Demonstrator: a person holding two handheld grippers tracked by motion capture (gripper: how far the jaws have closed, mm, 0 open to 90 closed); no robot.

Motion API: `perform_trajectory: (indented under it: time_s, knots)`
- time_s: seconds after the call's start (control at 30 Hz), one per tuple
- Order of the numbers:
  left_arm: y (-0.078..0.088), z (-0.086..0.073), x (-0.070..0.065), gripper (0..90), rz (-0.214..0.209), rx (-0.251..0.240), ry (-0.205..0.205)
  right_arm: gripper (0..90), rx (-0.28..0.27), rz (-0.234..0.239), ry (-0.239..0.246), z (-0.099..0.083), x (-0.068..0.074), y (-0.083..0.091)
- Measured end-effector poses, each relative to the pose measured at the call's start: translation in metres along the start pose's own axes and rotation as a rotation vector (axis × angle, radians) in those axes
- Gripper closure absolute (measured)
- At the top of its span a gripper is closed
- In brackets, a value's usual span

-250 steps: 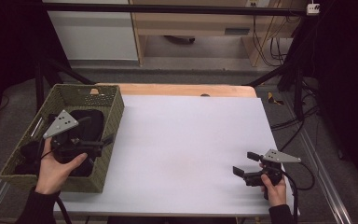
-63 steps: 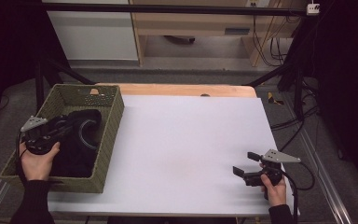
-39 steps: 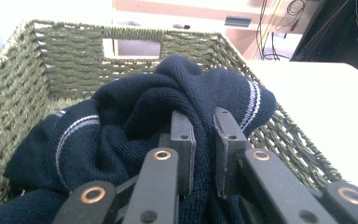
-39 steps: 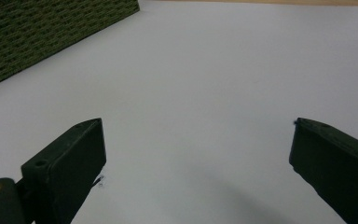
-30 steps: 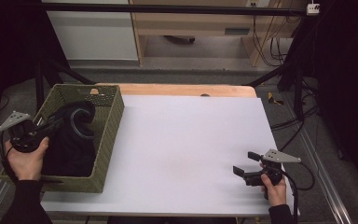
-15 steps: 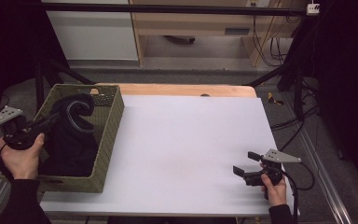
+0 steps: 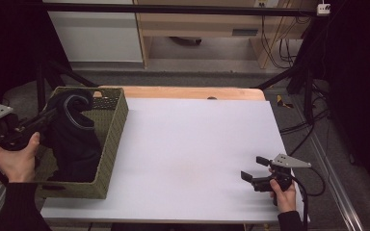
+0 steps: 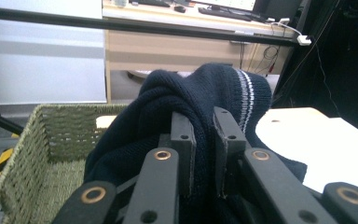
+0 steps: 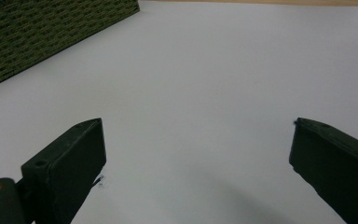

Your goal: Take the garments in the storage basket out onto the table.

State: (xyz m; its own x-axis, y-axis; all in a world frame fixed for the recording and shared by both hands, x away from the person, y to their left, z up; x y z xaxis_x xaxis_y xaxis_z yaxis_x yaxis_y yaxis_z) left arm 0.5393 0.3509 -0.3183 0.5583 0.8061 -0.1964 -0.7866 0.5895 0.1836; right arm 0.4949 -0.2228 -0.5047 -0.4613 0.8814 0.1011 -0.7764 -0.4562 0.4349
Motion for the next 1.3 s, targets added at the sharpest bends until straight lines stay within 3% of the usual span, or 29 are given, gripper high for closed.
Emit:
perform_trajectory:
  time_s: [1.3]
  knots:
    - [0.023, 0.070, -0.021, 80.4, 0.002, -0.139, -0.047, 4.4, 0.000, 0.000, 0.002, 0.000, 0.000, 0.000]
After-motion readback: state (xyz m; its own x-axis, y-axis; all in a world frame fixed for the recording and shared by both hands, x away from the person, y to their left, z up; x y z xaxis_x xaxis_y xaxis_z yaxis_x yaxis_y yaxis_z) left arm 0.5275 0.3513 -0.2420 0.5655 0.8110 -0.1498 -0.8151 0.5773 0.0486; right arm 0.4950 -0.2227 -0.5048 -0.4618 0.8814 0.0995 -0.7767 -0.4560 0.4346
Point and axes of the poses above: each handheld gripper's, and its own axes: y roughly backward along the jaws, z roughly out of its top, x roughly to its left, the point moved 10 cm from there along -y, roughly forward along the jaws, and after that the axes turned 15 degrees about -z, right-handed, at the moved point
